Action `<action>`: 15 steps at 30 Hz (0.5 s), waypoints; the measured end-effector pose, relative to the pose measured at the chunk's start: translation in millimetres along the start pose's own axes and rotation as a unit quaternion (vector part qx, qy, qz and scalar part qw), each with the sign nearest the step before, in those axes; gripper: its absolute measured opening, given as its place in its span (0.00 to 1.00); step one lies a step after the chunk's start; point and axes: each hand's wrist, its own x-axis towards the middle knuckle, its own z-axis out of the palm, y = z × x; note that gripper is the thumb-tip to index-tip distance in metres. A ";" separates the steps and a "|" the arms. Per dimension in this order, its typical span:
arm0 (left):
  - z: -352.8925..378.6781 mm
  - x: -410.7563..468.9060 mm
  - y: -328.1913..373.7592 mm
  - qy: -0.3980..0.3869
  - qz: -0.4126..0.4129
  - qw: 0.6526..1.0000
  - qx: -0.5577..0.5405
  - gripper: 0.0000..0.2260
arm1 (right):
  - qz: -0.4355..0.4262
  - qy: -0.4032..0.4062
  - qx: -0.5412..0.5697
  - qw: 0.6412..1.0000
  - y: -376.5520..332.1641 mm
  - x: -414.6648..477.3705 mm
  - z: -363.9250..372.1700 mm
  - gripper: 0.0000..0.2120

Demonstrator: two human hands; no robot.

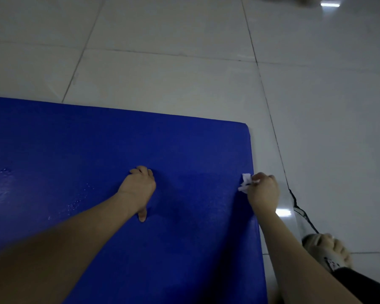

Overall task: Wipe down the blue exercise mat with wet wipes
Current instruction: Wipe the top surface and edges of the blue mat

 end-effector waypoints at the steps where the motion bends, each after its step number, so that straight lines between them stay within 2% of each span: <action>1: 1.0 -0.2 -1.0 0.002 0.001 1.000 -0.005 0.60 | -0.003 0.001 0.005 1.000 -2.6 -1.1 4.7 0.09; 3: 3.5 -0.1 -4.1 0.007 0.000 1.000 -0.019 0.61 | -0.031 0.006 0.010 0.999 -17.5 -5.8 15.1 0.09; 5: 6.0 0.3 -7.1 0.012 0.001 0.999 -0.030 0.63 | -0.080 0.004 0.009 0.997 -40.0 -13.3 30.0 0.12; 8: 9.4 1.0 -10.3 0.018 0.007 0.999 -0.050 0.64 | -0.171 -0.010 0.003 0.985 -79.8 -32.0 54.4 0.09; 10: 10.5 1.7 -11.1 0.019 0.010 0.998 -0.057 0.65 | -0.226 -0.044 -0.037 0.972 -101.5 -45.0 70.4 0.06; 13: 11.1 2.1 -10.4 0.018 0.006 0.998 -0.061 0.65 | -0.307 -0.116 -0.110 0.938 -124.4 -60.2 83.0 0.15; 15: 11.5 2.8 -9.4 0.019 0.002 0.998 -0.061 0.66 | -0.343 -0.140 -0.106 0.923 -127.5 -58.2 84.1 0.15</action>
